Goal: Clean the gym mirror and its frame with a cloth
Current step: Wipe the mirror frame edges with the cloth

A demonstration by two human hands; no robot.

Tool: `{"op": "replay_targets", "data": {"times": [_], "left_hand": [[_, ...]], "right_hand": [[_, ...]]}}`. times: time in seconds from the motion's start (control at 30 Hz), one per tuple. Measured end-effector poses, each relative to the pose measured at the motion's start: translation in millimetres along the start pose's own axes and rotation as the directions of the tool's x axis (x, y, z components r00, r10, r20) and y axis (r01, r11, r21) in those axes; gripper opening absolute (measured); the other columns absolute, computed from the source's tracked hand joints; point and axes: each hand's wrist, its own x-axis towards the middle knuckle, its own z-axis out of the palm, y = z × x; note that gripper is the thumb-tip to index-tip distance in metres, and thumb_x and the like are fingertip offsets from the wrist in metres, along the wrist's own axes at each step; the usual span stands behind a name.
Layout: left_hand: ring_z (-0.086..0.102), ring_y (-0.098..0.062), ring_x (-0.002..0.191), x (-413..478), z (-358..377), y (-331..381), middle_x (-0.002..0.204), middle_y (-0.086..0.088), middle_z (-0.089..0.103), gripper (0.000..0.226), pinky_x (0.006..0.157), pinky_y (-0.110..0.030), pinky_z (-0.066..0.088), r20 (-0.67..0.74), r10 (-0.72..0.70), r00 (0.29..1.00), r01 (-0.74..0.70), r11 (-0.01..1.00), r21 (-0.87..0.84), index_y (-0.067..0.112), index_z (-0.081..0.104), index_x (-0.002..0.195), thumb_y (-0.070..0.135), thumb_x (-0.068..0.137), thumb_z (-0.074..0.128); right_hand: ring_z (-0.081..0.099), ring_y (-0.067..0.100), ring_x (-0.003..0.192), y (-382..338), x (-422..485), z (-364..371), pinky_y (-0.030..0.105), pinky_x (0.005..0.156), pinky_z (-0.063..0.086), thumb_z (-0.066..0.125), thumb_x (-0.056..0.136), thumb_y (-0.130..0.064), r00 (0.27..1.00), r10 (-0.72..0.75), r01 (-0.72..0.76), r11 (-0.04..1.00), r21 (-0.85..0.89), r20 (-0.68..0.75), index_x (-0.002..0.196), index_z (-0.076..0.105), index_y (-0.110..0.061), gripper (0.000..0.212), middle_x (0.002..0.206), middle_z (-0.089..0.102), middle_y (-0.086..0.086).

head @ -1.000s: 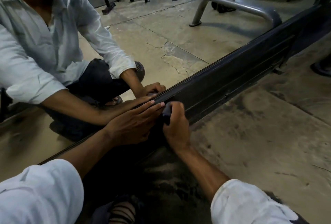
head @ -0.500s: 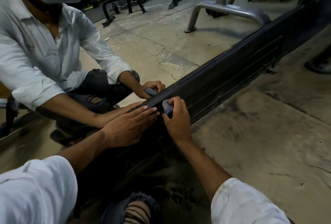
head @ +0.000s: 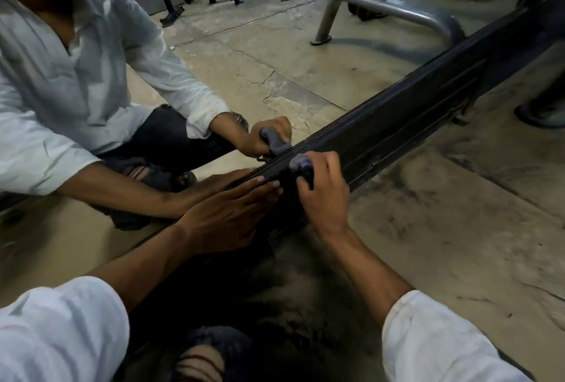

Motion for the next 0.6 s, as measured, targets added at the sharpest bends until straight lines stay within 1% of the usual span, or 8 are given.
{"op": "replay_targets", "data": {"times": [0.03, 0.1, 0.17, 0.23, 0.27, 0.37, 0.43, 0.6], "left_hand": [[0.022, -0.03, 0.162, 0.3, 0.0, -0.3, 0.169, -0.019, 0.035, 0.076, 0.133, -0.046, 0.007, 0.006, 0.0, 1.0, 0.0, 1.0, -0.008, -0.003, 0.039, 0.159, 0.038, 0.096, 0.048], [0.025, -0.033, 0.161, 0.0, -1.9, -0.4, 0.167, -0.02, 0.038, 0.074, 0.133, -0.049, 0.011, -0.004, -0.008, 1.0, 0.007, 1.0, -0.023, -0.003, 0.042, 0.158, 0.037, 0.098, 0.05], [0.031, -0.038, 0.157, 0.3, -4.6, -0.1, 0.164, -0.021, 0.043, 0.067, 0.133, -0.053, 0.012, -0.04, 0.001, 0.999, -0.002, 1.0, -0.009, -0.001, 0.047, 0.156, 0.036, 0.1, 0.051], [0.035, -0.04, 0.153, -0.2, -6.1, 1.1, 0.16, -0.022, 0.048, 0.063, 0.134, -0.052, 0.007, -0.083, 0.004, 0.997, -0.003, 1.0, 0.019, -0.002, 0.055, 0.15, 0.032, 0.097, 0.058], [0.035, -0.039, 0.153, 0.0, -6.8, 1.2, 0.159, -0.022, 0.05, 0.065, 0.134, -0.05, 0.008, -0.106, -0.012, 0.994, 0.013, 1.0, 0.017, -0.003, 0.057, 0.148, 0.03, 0.093, 0.062], [0.029, -0.035, 0.159, 1.1, -7.5, 0.0, 0.167, -0.022, 0.037, 0.077, 0.132, -0.051, 0.019, -0.112, -0.05, 0.992, 0.045, 0.998, -0.051, -0.007, 0.041, 0.157, 0.027, 0.089, 0.055], [0.025, -0.035, 0.161, 0.1, -3.8, 0.0, 0.17, -0.023, 0.032, 0.082, 0.132, -0.052, 0.019, -0.063, -0.044, 0.997, 0.04, 0.997, -0.066, -0.007, 0.034, 0.16, 0.032, 0.09, 0.05], [0.042, -0.04, 0.149, 0.0, 2.6, -1.9, 0.154, -0.024, 0.052, 0.073, 0.132, -0.054, 0.018, -0.023, -0.051, 0.998, 0.049, 0.993, -0.106, -0.001, 0.049, 0.151, 0.042, 0.093, 0.052]], "right_hand": [[0.062, 0.02, 0.098, 1.0, 7.2, -3.6, 0.041, 0.068, 0.062, 0.076, 0.085, -0.013, 1.0, 0.021, -0.021, 0.999, -0.024, -0.018, 0.121, 0.061, -0.017, 0.039, 0.12, 0.051, 0.004], [0.059, 0.019, 0.098, -7.2, 10.4, -4.7, 0.039, 0.064, 0.062, 0.08, 0.079, -0.01, 0.987, -0.139, 0.146, 0.986, -0.082, 0.082, 0.122, 0.061, -0.015, 0.047, 0.119, 0.05, 0.005], [0.059, 0.023, 0.102, -16.9, 2.2, -6.8, 0.039, 0.059, 0.061, 0.081, 0.071, -0.006, 0.87, -0.378, 0.43, 0.896, -0.112, 0.318, 0.127, 0.06, -0.01, 0.06, 0.122, 0.053, 0.009], [0.062, 0.027, 0.1, -15.1, 8.5, -15.8, 0.04, 0.057, 0.061, 0.077, 0.074, -0.009, 0.797, -0.455, 0.544, 0.827, -0.142, 0.397, 0.126, 0.06, -0.007, 0.055, 0.119, 0.057, 0.012], [0.062, 0.025, 0.097, -10.7, 17.7, -20.7, 0.04, 0.056, 0.06, 0.074, 0.079, -0.014, 0.828, -0.425, 0.508, 0.844, -0.169, 0.367, 0.123, 0.061, -0.009, 0.046, 0.117, 0.057, 0.011], [0.063, 0.024, 0.091, 7.0, 50.0, -34.0, 0.042, 0.063, 0.061, 0.076, 0.085, -0.015, 0.976, -0.164, 0.196, 0.951, -0.24, 0.146, 0.114, 0.063, -0.014, 0.032, 0.113, 0.054, 0.008], [0.065, 0.029, 0.091, 5.8, 52.8, -34.0, 0.047, 0.065, 0.061, 0.076, 0.085, -0.014, 0.968, -0.144, 0.197, 0.941, -0.273, 0.203, 0.115, 0.064, -0.012, 0.032, 0.114, 0.055, 0.011], [0.062, 0.029, 0.102, -21.7, 36.2, -23.7, 0.044, 0.061, 0.059, 0.067, 0.09, -0.014, 0.699, -0.434, 0.624, 0.759, -0.187, 0.569, 0.123, 0.058, -0.007, 0.034, 0.119, 0.057, 0.013]]}}
